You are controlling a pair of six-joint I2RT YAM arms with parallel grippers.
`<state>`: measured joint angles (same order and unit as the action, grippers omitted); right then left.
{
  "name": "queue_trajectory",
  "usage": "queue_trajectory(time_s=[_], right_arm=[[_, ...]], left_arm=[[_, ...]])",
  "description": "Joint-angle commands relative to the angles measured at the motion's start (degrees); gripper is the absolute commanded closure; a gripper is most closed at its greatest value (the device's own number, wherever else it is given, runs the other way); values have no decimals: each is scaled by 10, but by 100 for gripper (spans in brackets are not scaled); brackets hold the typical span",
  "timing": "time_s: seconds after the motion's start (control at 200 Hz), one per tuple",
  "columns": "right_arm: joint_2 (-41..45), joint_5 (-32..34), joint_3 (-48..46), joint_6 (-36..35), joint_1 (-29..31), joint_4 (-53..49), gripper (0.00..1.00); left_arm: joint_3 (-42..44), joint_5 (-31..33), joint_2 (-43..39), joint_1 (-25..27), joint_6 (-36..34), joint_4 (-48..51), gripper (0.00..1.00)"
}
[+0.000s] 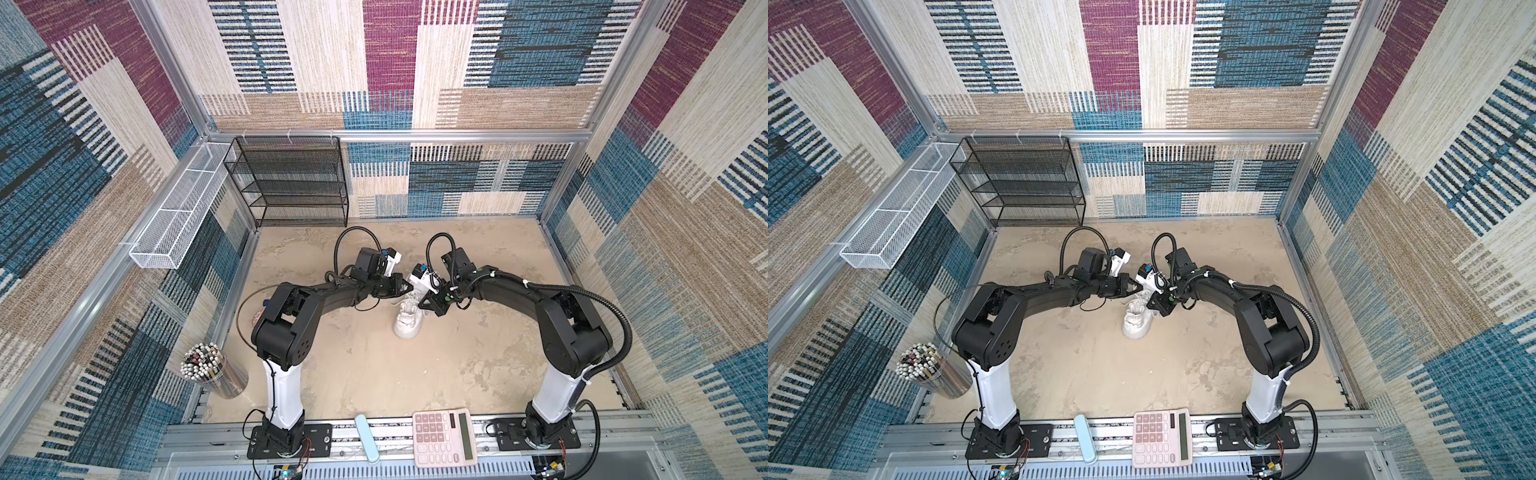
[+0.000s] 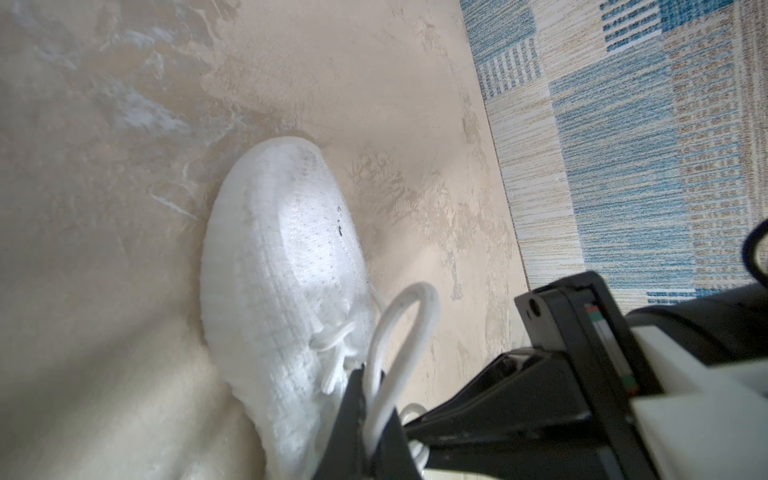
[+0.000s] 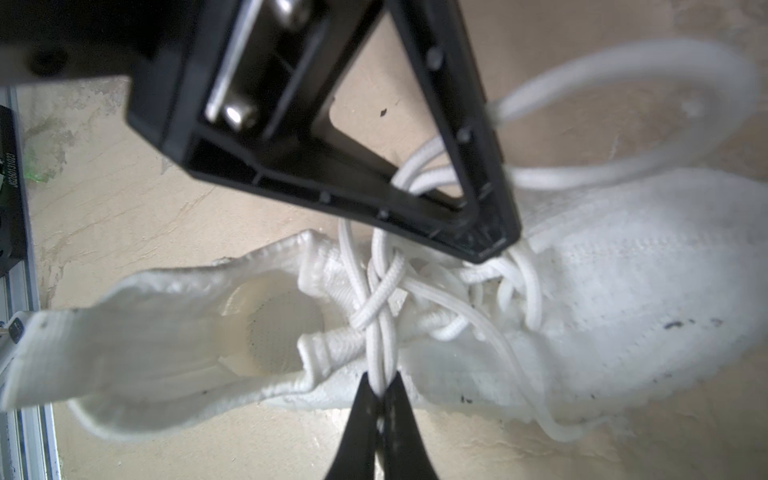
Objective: Tie the shoes
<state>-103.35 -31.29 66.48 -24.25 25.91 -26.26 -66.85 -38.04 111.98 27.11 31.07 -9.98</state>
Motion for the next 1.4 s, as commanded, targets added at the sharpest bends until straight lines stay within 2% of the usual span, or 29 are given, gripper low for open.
queue_trajectory(time_s=[0.0, 0.351, 1.192, 1.397], right_arm=[[5, 12, 2, 1, 1, -24, 100], [3, 31, -3, 30, 1, -47, 100], [25, 74, -30, 82, 1, -95, 100], [15, 86, -30, 93, 1, -116, 100]], left_arm=[[7, 22, -10, -2, 0, -8, 100], [24, 22, -3, -15, 29, -58, 100], [-21, -5, 34, -53, 18, -50, 100], [-3, 26, 22, -56, 10, -42, 100]])
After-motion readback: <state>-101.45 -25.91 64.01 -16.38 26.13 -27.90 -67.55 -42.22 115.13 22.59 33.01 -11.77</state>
